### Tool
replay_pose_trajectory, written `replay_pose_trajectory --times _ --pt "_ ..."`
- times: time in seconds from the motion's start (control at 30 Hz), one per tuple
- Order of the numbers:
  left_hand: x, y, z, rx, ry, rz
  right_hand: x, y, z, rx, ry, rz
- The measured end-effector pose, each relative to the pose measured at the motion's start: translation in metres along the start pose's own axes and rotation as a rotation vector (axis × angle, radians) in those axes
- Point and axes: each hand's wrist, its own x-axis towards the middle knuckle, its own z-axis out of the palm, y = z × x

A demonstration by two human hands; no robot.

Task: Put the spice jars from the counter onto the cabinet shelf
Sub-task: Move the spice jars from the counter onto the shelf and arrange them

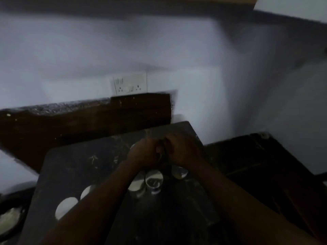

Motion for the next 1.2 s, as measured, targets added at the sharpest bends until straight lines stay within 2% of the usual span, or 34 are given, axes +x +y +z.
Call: replay_pose_trajectory --times 0.1,0.17,0.23,0.3,0.47,0.53,0.63,0.73,0.83,0.93,1.03,1.2 --pt "-0.024 -0.026 0.048 0.038 -0.153 0.015 -0.033 0.004 0.041 -0.010 -0.190 0.101" --pt "-0.039 -0.039 0.071 -0.017 -0.219 -0.020 -0.050 0.009 0.063 -0.013 -0.283 0.176" --pt "-0.052 -0.049 0.091 -0.010 -0.285 -0.078 -0.064 0.016 0.085 -0.050 -0.333 0.247" --pt "-0.060 -0.057 0.110 0.116 -0.336 -0.114 -0.072 0.021 0.106 -0.098 -0.370 0.282" --pt "-0.062 -0.066 0.136 0.221 -0.330 -0.179 -0.063 0.024 0.147 -0.133 -0.556 0.321" --pt "-0.060 -0.066 0.137 0.231 -0.313 -0.195 -0.061 0.022 0.159 -0.090 -0.569 0.321" --pt "-0.053 -0.066 0.135 0.201 -0.268 -0.214 -0.055 0.026 0.164 -0.060 -0.541 0.242" --pt "-0.045 -0.062 0.121 0.151 -0.194 -0.215 -0.042 0.035 0.144 0.058 -0.413 0.251" --pt "-0.025 -0.054 0.087 -0.033 -0.082 -0.072 -0.021 0.044 0.109 0.279 -0.277 0.246" --pt "0.003 -0.034 0.037 -0.258 -0.071 0.052 0.007 0.045 0.060 0.353 -0.170 0.239" --pt "0.032 -0.009 -0.010 -0.351 0.045 0.100 0.037 0.041 0.004 0.427 -0.044 0.197" --pt "0.069 0.031 -0.071 -0.366 0.253 0.211 0.075 0.033 -0.076 0.564 0.168 0.014"
